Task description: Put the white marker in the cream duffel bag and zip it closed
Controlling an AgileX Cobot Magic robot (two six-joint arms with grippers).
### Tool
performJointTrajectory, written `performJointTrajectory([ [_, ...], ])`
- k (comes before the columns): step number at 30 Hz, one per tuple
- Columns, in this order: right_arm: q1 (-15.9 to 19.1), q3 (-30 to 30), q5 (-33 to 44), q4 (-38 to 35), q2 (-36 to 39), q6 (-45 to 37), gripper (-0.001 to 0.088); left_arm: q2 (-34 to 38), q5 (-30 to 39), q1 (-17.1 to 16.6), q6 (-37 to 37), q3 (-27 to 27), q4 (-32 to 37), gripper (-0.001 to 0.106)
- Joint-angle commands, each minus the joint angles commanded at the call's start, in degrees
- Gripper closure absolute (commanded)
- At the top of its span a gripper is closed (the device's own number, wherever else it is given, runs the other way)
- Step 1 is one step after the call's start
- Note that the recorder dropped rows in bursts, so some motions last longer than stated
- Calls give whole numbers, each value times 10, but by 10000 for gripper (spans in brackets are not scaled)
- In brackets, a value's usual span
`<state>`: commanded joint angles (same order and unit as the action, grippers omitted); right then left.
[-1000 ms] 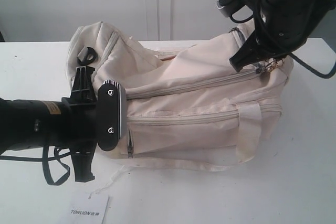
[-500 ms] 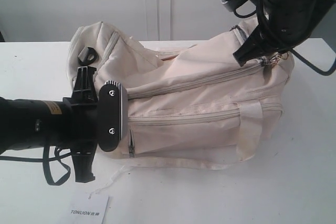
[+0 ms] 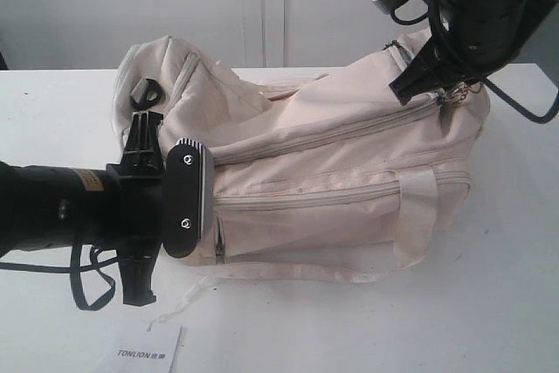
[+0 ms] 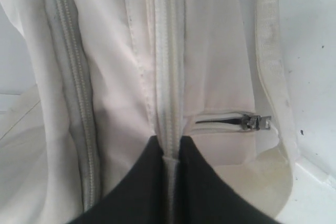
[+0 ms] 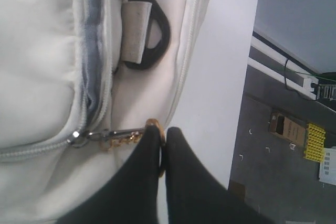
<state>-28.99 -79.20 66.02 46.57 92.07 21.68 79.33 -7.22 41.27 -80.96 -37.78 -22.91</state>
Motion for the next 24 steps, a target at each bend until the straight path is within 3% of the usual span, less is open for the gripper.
performJointTrajectory([
  [24,0,0,1,40,-12,21,868,0,15,-4,-15,0,0,1053],
])
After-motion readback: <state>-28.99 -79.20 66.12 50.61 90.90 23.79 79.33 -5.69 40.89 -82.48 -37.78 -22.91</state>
